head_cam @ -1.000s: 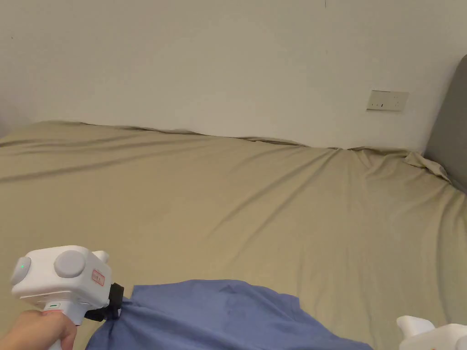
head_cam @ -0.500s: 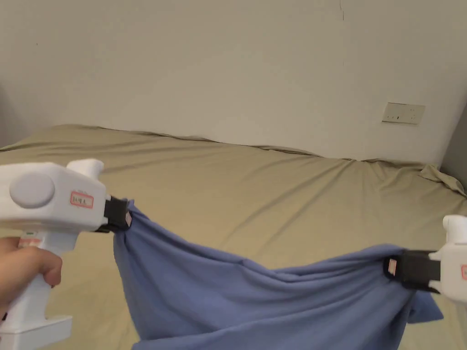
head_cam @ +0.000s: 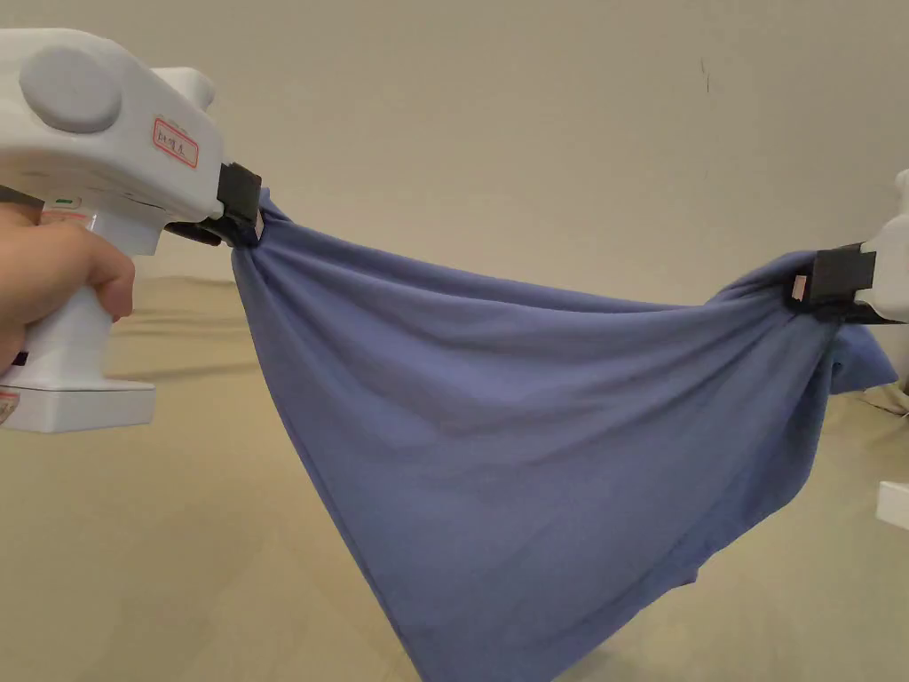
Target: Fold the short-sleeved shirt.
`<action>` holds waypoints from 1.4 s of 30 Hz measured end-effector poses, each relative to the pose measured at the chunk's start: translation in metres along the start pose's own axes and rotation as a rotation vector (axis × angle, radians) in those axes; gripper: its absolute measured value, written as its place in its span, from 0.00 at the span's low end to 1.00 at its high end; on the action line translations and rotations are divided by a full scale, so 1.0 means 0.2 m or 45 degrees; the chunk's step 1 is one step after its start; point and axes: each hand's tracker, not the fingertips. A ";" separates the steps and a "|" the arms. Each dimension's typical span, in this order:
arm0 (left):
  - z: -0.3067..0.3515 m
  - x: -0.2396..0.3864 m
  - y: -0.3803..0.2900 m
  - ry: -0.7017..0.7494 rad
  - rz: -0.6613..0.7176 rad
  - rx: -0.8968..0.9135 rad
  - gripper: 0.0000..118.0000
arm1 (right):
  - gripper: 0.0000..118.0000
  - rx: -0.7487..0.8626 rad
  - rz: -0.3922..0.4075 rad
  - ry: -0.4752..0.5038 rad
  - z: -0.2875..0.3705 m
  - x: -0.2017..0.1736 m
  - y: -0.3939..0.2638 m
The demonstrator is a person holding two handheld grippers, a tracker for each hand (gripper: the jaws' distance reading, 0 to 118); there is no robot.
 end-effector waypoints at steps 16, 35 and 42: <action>-0.08 0.07 -0.08 0.042 -0.041 0.110 0.03 | 0.09 0.143 -0.031 -0.030 -0.12 -0.03 -0.02; 0.23 0.15 -1.70 -0.017 0.202 -0.214 0.02 | 0.09 -0.254 -0.168 -0.055 0.24 0.20 -1.44; 0.35 0.15 -2.07 -0.032 0.267 -0.375 0.02 | 0.09 -0.471 -0.225 -0.053 0.37 0.24 -1.79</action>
